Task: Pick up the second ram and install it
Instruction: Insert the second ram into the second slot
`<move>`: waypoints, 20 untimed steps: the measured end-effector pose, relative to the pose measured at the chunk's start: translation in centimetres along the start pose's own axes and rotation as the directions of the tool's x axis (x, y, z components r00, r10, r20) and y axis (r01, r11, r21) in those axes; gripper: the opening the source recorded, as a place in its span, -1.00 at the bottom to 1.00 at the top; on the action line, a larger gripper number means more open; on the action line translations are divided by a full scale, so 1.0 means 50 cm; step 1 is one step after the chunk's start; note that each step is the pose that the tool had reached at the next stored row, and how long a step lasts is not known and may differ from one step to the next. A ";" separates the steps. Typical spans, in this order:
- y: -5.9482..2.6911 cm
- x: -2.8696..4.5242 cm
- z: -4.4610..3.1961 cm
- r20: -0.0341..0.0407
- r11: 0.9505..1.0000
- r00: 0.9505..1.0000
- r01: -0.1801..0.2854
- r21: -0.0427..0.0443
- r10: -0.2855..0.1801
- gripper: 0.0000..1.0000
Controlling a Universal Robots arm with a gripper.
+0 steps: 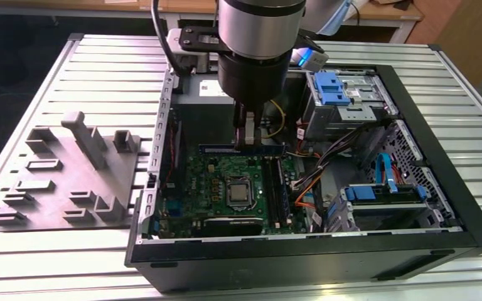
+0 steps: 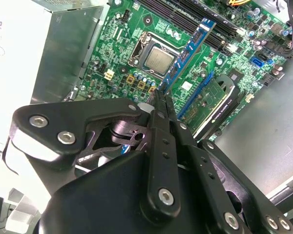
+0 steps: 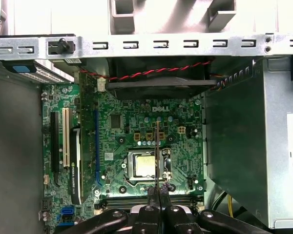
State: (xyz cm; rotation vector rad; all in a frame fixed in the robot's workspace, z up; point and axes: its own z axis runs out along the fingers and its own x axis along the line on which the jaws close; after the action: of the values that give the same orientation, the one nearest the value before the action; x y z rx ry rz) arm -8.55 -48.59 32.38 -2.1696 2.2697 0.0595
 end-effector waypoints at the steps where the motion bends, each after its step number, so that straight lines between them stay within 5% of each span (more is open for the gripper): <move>1: 0.000 0.000 0.000 0.000 1.000 1.000 0.000 0.000 0.000 -0.77; 6: 0.000 0.000 0.000 0.002 0.999 0.999 -0.052 0.001 0.052 -0.77; 11: 0.000 0.000 0.000 0.004 0.990 0.990 -0.143 0.004 0.143 -0.77; 16: 0.000 0.000 0.000 0.007 0.973 0.973 -0.232 0.006 0.232 -0.77; 20: 0.000 0.000 0.000 0.009 0.953 0.953 -0.303 0.007 0.302 -0.77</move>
State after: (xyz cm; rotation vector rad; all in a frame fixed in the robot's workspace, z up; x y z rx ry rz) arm -8.55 -48.59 32.36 -1.7931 2.5705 0.0584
